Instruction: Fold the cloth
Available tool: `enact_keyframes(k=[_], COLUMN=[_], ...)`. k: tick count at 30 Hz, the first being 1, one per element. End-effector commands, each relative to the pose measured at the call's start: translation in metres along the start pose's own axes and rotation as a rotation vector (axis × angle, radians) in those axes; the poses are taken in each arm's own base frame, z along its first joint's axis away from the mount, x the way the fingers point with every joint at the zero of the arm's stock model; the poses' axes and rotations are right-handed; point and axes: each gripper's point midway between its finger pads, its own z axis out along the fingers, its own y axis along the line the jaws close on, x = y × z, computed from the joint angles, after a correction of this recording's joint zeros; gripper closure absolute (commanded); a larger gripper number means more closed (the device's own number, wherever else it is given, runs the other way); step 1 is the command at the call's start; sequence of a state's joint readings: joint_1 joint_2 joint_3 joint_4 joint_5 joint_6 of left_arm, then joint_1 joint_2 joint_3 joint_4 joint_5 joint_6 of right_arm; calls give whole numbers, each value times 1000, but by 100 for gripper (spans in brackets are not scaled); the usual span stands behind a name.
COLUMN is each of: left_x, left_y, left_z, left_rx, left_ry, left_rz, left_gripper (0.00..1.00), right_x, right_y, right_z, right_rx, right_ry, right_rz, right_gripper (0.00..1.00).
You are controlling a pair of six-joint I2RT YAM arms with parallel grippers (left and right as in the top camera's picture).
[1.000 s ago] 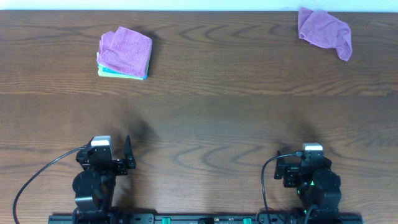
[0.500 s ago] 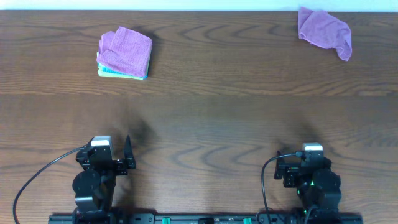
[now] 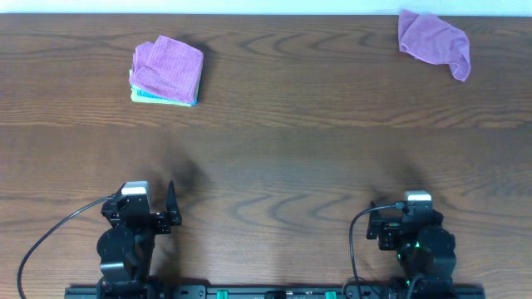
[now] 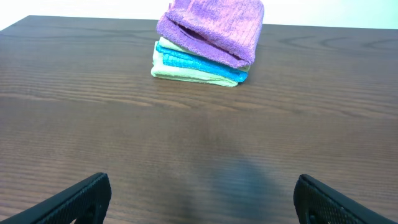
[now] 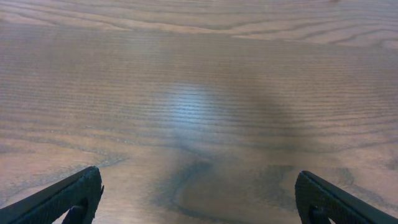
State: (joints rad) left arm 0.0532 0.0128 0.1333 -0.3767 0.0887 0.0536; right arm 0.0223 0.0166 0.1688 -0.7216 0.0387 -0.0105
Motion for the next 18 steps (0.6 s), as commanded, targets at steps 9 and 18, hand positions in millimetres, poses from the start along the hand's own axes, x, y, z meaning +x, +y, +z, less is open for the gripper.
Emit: enact_keyframes(k=[9,18], left_x=[10,10], left_y=[3,3], left_z=[2,2], left_rx=[-19,-19], left_ry=[22,22], left_rz=[14,14], left_gripper=[5,5], right_x=[3,-18], right_y=[-4,-13], right_z=[1,-3], right_rx=[19,64], right_ry=[2,-41], right_rz=[-9,114], right_gripper=[1,1])
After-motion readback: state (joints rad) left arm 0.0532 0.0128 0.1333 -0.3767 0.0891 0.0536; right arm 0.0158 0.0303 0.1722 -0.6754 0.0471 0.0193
